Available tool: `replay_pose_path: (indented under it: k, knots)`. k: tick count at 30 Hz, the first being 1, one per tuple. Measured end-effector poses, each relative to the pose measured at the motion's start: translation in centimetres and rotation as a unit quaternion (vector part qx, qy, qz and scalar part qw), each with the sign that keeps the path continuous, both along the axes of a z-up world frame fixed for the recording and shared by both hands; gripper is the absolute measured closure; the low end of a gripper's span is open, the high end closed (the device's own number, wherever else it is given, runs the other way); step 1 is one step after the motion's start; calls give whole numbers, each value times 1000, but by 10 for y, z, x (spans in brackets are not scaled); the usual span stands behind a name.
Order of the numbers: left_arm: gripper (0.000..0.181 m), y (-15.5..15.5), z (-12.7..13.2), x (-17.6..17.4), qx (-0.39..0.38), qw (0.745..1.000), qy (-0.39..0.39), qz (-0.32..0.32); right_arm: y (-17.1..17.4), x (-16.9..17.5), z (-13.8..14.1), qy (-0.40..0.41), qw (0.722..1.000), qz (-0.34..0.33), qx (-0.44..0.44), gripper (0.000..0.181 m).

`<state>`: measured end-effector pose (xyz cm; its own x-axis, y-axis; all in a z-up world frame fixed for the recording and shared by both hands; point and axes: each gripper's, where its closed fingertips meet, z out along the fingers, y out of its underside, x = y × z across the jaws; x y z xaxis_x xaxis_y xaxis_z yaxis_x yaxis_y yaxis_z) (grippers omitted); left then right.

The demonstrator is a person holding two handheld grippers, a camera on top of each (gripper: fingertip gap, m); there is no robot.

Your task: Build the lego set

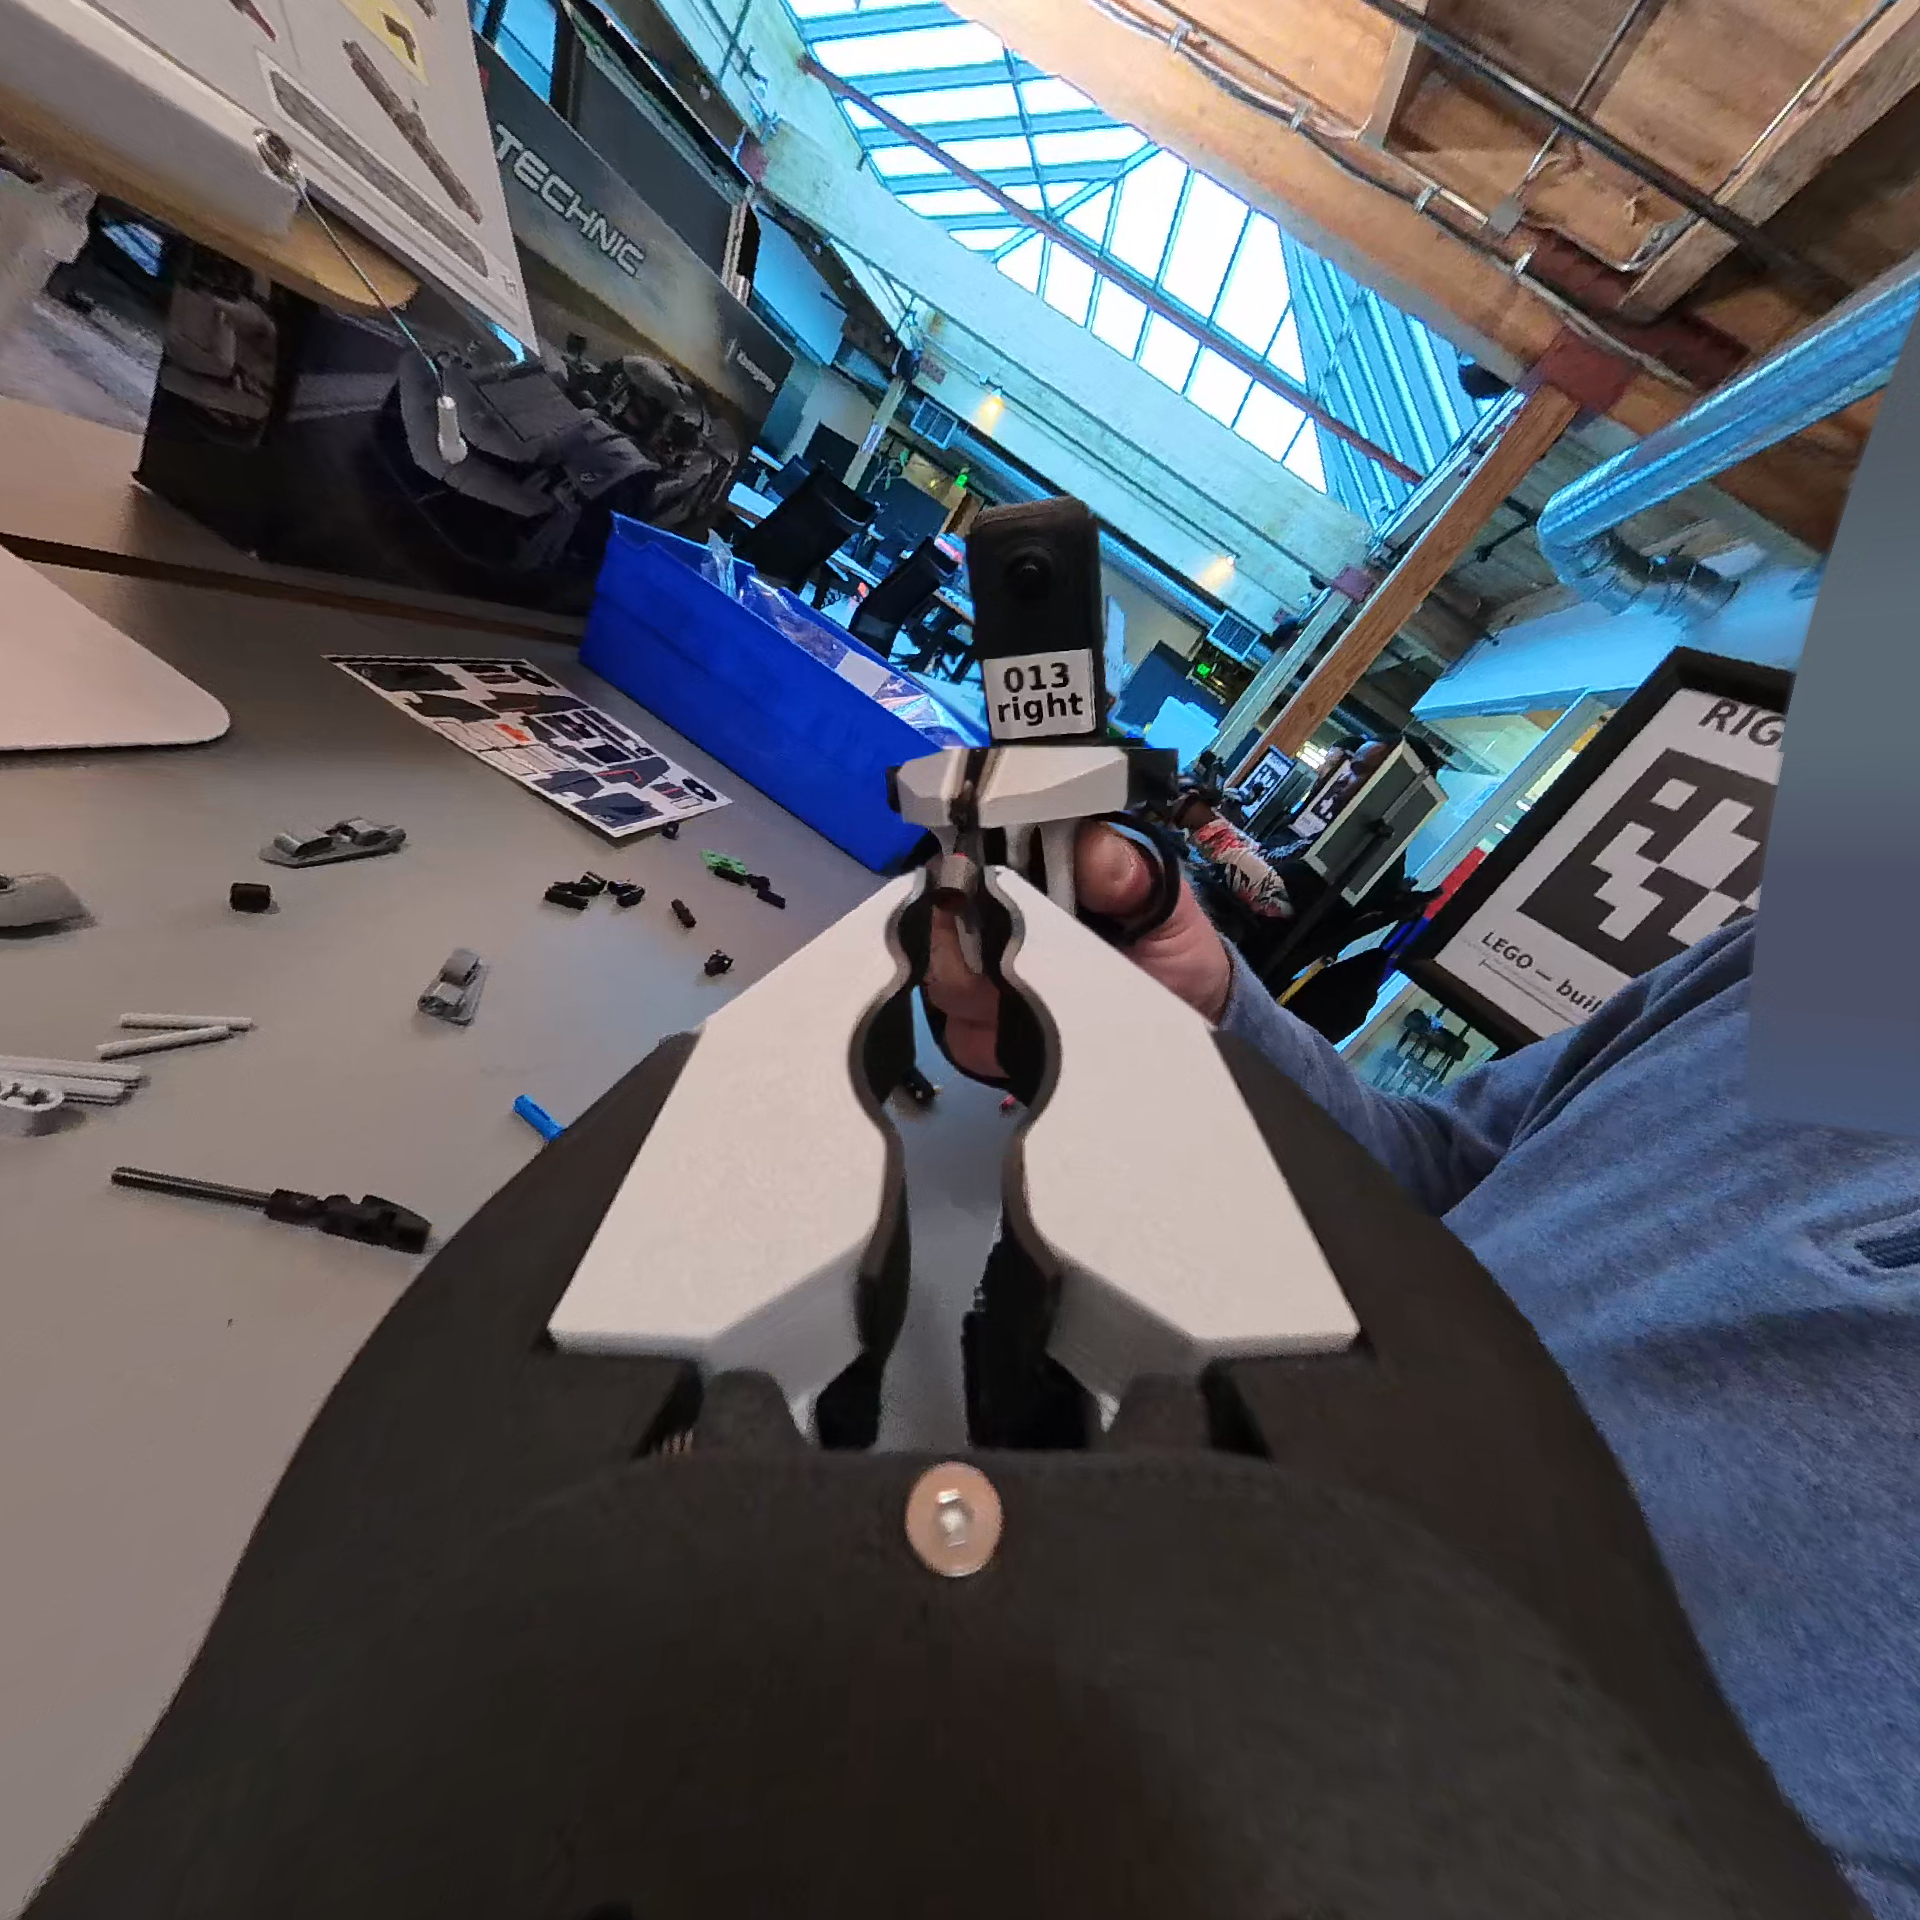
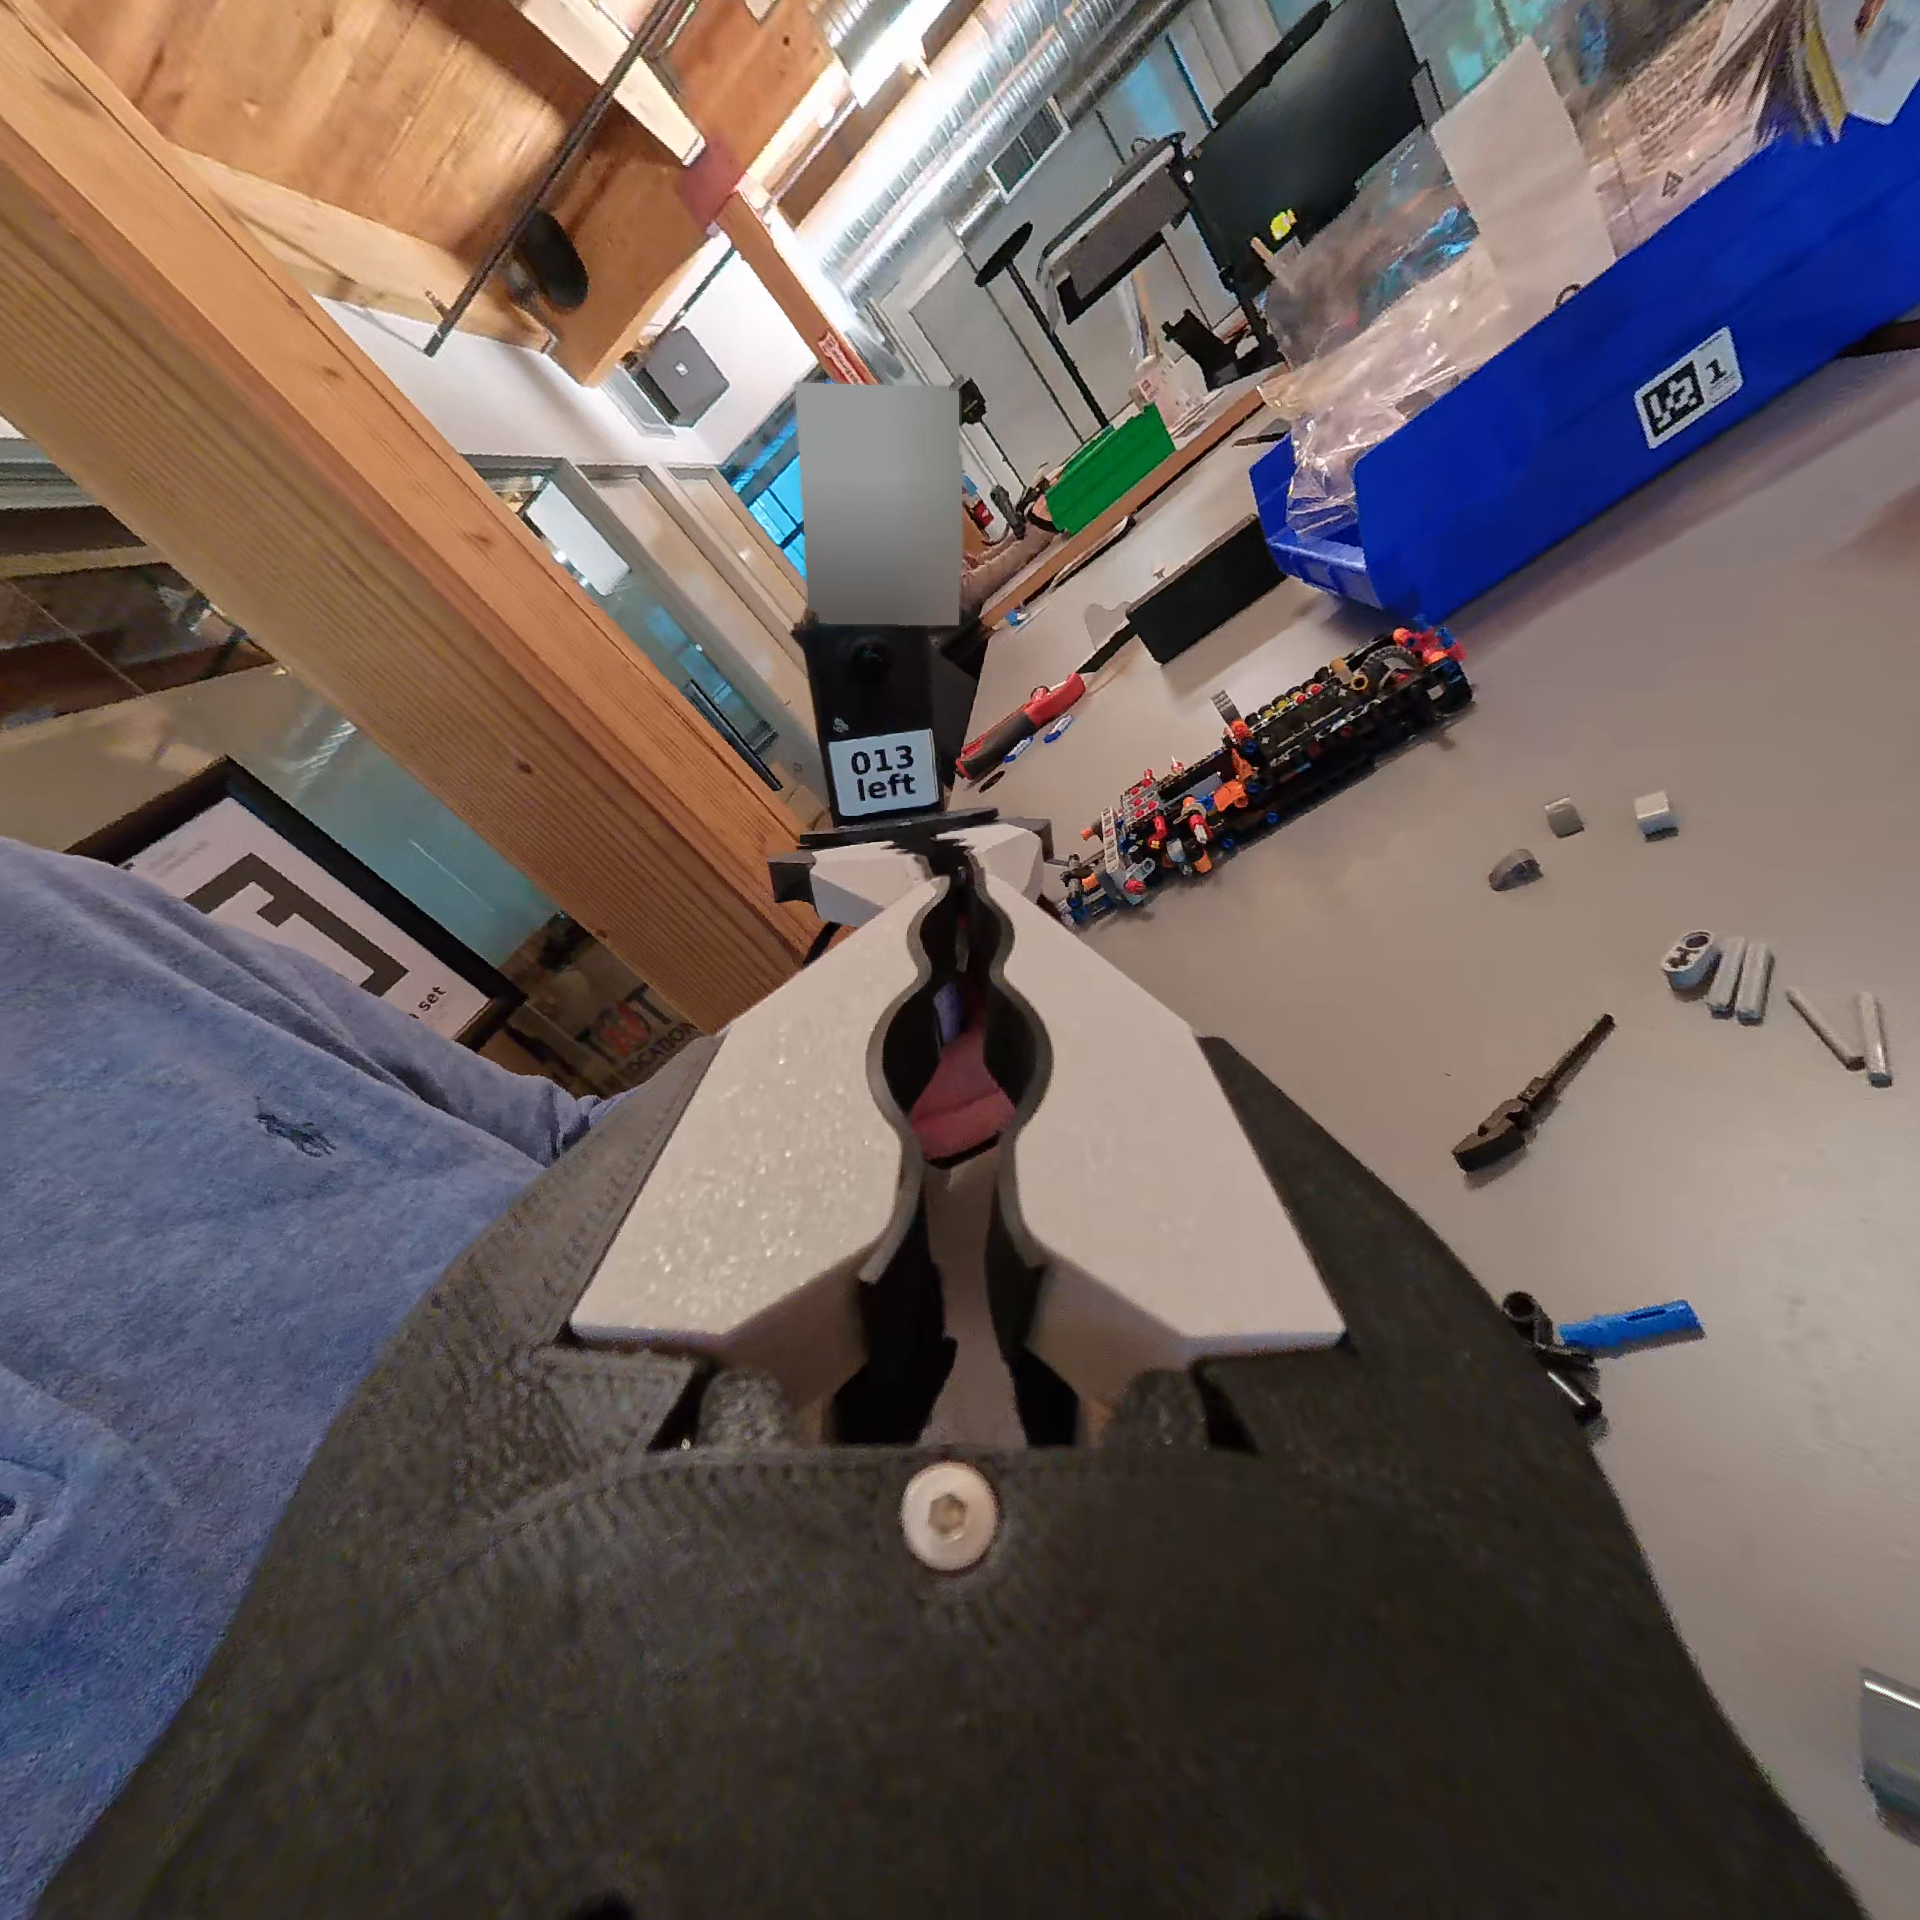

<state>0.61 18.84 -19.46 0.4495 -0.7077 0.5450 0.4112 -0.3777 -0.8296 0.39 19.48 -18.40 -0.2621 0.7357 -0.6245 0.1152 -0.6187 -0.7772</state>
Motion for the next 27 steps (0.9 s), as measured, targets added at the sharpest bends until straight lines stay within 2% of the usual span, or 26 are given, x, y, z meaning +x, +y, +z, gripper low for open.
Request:
replay_pose_path:
  k: [9,19,27]
  knots:
    - [176,-3,4,3,16,999,30,11,-4,3,3,-9,998,-7,56,181]
    - [176,-7,4,6,31,996,89,3,-9,5,5,-24,997,11,70,181]
    - [175,-9,1,8,45,985,169,-5,-13,5,3,-44,995,23,92,181]
